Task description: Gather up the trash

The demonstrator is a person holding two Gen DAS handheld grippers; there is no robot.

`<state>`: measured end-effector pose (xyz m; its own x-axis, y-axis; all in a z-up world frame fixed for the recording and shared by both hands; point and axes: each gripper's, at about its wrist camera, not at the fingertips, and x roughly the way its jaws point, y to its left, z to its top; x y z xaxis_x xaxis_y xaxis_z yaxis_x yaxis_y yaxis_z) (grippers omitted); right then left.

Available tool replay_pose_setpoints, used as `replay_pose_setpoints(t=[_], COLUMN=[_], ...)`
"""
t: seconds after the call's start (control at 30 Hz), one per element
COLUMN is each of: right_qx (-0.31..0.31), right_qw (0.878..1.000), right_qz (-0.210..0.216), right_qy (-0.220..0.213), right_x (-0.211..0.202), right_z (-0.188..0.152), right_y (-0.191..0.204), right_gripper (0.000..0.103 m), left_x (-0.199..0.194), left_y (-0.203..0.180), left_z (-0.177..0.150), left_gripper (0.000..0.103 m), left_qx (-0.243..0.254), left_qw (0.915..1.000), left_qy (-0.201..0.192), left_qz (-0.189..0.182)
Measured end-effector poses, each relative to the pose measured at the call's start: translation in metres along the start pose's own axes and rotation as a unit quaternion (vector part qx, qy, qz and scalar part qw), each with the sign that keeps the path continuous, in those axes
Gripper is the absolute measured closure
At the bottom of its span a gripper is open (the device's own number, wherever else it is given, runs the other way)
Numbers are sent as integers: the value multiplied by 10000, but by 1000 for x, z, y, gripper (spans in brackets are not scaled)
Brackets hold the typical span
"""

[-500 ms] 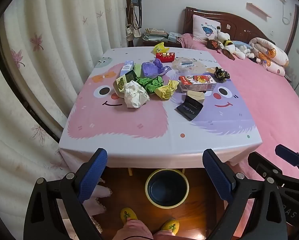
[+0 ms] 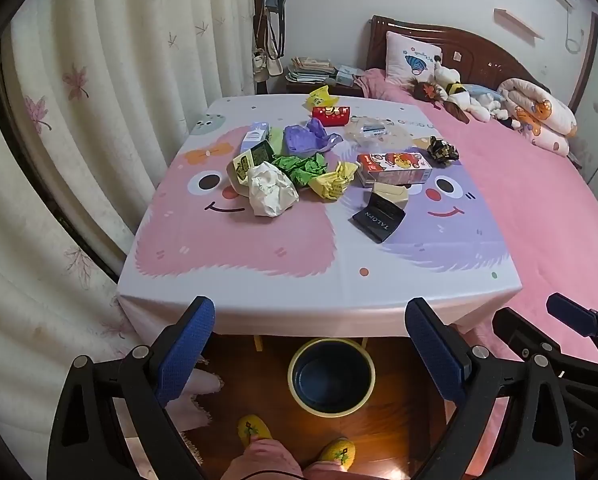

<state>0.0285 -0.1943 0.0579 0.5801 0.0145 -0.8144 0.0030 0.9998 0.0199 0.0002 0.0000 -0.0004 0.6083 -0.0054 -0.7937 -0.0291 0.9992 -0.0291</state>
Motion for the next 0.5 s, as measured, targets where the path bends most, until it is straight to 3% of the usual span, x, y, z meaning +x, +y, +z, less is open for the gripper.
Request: replay_pose_setpoints(t=[0.5], right_qx=[15], right_qw=[10000], right_qz=[13], right_qy=[22], right_x=[7], right_z=[2], right_y=[-1], right_gripper=[26], left_x=[5], left_y=[-3], left_z=[1], left_gripper=[6], left_qx=[-31], left_qw=[9999], left_qy=[55], left_qz=[-79])
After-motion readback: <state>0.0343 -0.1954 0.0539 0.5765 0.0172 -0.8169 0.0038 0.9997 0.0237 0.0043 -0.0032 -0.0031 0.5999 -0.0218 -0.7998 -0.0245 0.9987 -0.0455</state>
